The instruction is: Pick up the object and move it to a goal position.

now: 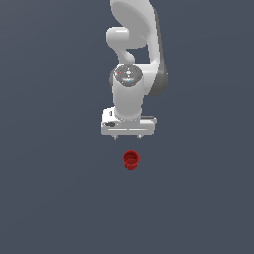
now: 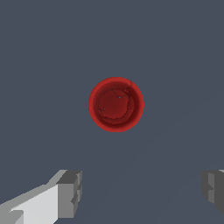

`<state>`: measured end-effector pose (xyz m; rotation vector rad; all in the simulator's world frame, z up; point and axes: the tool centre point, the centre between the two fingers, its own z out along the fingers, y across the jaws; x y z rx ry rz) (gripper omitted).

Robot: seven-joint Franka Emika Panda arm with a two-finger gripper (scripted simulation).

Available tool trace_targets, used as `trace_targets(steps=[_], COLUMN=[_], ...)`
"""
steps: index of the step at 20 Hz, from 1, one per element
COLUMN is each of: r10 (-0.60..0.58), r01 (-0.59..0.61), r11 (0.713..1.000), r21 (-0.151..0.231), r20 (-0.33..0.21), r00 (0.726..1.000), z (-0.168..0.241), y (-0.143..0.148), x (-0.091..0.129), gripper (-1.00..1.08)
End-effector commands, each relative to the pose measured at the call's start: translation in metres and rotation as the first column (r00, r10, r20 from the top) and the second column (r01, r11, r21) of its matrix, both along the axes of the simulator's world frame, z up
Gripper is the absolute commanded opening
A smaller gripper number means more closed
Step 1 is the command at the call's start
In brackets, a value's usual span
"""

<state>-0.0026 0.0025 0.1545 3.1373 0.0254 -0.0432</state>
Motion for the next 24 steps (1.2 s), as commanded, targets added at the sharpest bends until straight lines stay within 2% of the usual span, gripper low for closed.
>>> trace_targets(steps=[1,17,24], r10=[0.0,-0.012,-0.073], r01=[0.0,0.012,0.073], r11=[1.0,1.0,0.997], r21=[0.0,-0.001,-0.001], r20=[0.0,-0.013,-0.009], r00=[1.0,1.0,0.997], z=[0.0,0.005,-0.001], y=[0.0,0.01,0.01], x=[0.0,0.002,0.008], gripper=[1.0,1.0,1.0])
